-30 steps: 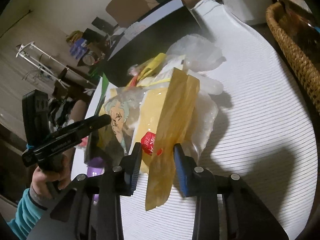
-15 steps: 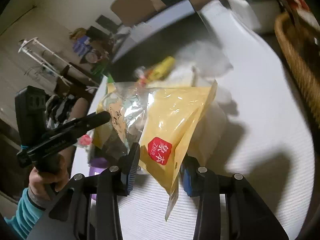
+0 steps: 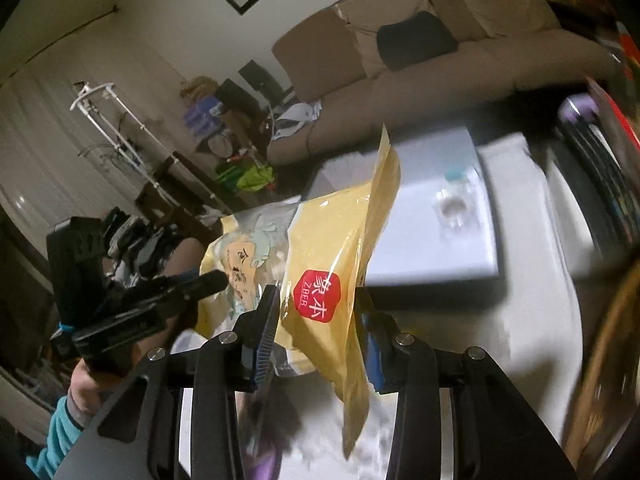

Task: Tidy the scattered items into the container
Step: 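Carry both bread bags over the black box and lower them inside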

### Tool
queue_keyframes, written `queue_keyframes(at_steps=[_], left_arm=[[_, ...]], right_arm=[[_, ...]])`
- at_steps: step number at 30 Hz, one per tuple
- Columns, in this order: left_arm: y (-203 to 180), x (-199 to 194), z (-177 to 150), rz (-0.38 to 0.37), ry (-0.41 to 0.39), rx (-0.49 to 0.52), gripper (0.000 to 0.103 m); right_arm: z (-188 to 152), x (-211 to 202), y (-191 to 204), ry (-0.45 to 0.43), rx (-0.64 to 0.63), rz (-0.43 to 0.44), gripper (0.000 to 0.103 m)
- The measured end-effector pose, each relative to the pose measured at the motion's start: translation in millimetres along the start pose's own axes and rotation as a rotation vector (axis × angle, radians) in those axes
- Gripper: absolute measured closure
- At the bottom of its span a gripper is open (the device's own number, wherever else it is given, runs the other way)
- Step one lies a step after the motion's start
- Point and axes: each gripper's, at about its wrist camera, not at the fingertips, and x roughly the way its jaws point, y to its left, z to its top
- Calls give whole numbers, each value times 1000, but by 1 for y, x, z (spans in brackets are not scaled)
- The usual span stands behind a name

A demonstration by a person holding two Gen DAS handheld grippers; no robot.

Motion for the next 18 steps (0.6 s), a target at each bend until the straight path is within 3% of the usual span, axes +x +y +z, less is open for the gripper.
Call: queue_keyframes(at_steps=[3,8,14,18], left_arm=[[24,24,33,26,22,-27,75],[56,80,62,76,87,-48,75],[70,146,43,140,227,-13,75],[78,180,22,189,346,-4,75]], right_arm=[[36,39,-8,40,14,-3,64],[61,110,-33,110,51,-25,64],[56,179,-71,271,104,-107,64],[45,209,-74,396,69,-187,64]])
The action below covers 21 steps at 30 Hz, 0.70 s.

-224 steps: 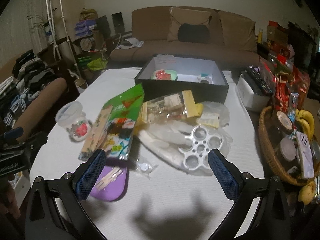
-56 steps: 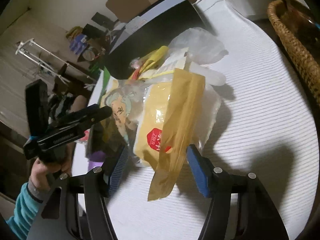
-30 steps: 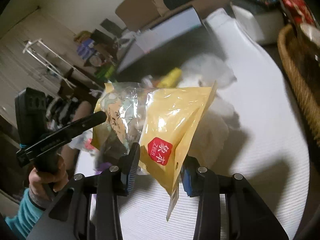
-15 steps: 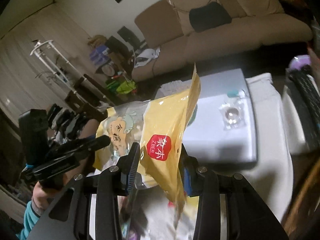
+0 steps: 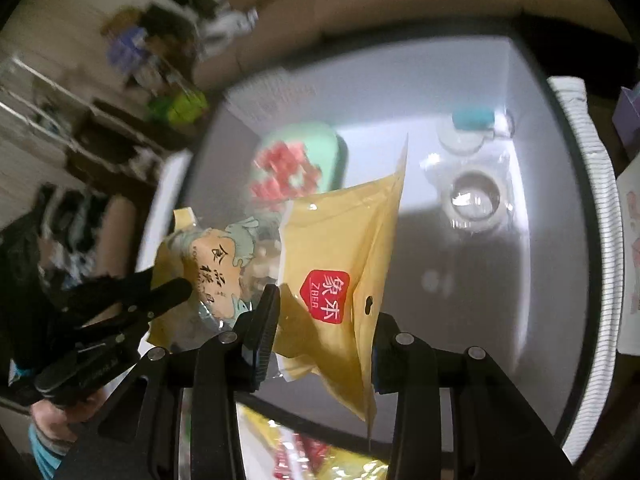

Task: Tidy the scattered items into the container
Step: 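Carry both bread bags over the black box and lower them inside, then open both grippers and withdraw from the black box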

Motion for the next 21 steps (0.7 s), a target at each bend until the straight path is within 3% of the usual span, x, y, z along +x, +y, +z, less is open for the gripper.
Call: queue_keyframes(at_steps=[2,4,6,9,17,19,21], left_arm=[[0,12,-5,72,51,3,73],[4,10,-6,107,43,2,73],[11,-2,-3,88,11,-31,63],[15,-16,3,66,-30,-41,56],[10,-21,-3,53,-47,-22,54],[7,-20,-8,56,-45,-23,52],[4,-20,-13,48,-44,-28,42]], right_arm=[[2,13,0,58,-21,-42,64],[3,19,0,86,-38,-86,63],[2,21,-3,104,-56,-139,62],[2,17,-10,97,-53,-134,62],[-1,12,-3,90,-59,-143,62],[-4,9,-2,85,-67,-154,62],[-8,3,1,75,-76,-167,57]])
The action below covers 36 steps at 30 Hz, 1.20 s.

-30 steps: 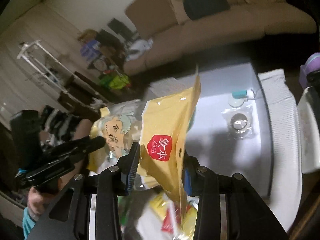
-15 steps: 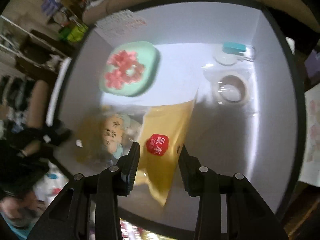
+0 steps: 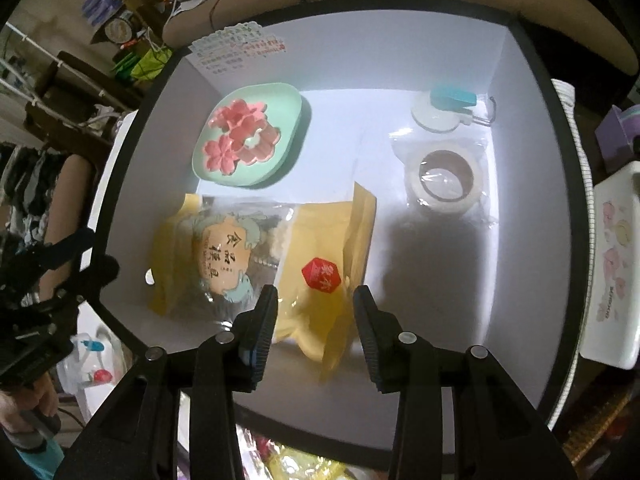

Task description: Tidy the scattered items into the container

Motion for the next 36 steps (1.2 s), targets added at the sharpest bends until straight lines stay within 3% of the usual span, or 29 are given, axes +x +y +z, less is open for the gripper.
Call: queue_keyframes(at_steps=[1,3,5,7,8,9,19,36], left_arm=[[-1,-1,-2,-1,-4,-6,38],[-4,-8,-7,11,-24,-28,25],[-6,-14,-9,8,-41,-45,16],[-8,-22,-12,-16,-54,-60,5],[-9,-27,-13,-28,-59,-69,0],[-9,-31,-14,-35,-67,-76,0],[-26,-53,-33,-2,-87,-69,0],[-39,-108,-80,15,-83,-102,0]], right_arm=[[-1,-2,1,-7,-1,-5,53],[-3,-9,4,-26,0,-4,31],[-6,-19,8,-56,0,-8,17],[-8,-29,11,-84,-1,-19,10],[-10,-36,12,-100,0,-29,2],[-12,-40,13,-112,0,-37,0],[-42,-70,20,-181,-17,-105,0],[-101,-114,42,-203,-27,-88,0]])
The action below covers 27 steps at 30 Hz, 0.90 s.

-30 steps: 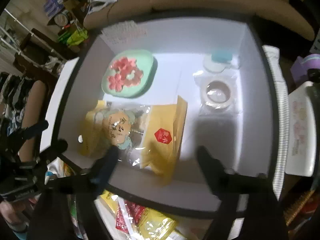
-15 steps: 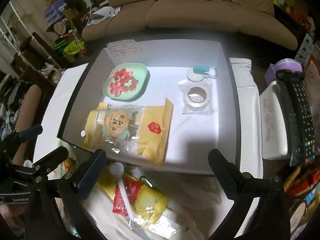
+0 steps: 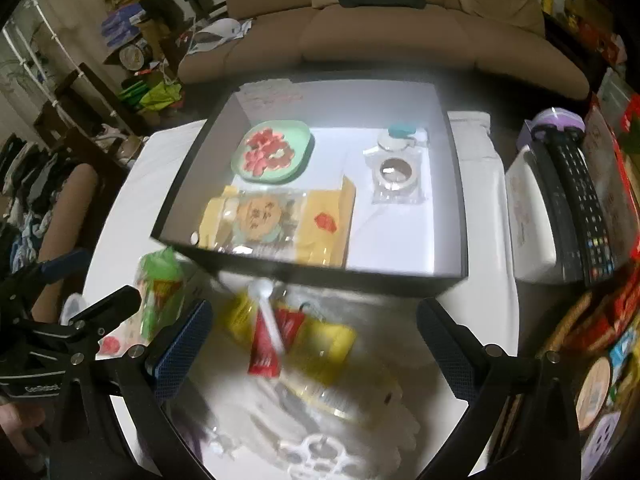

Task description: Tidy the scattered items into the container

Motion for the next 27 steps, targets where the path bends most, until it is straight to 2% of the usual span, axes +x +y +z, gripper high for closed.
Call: queue_keyframes(at_steps=[12,22,27], left_arm=[[-7,-63,-76,-27,-28,3,0],[-5,-101,-179,-51,-113,18,0],[0,-107,-225,-106,-149,-18,0]], right_arm=[[-71,-55,17,-28,-17,43,0],[-158,-95,15,-83,-69,73,0],[-200,-106,13,-125,-80,78,0]])
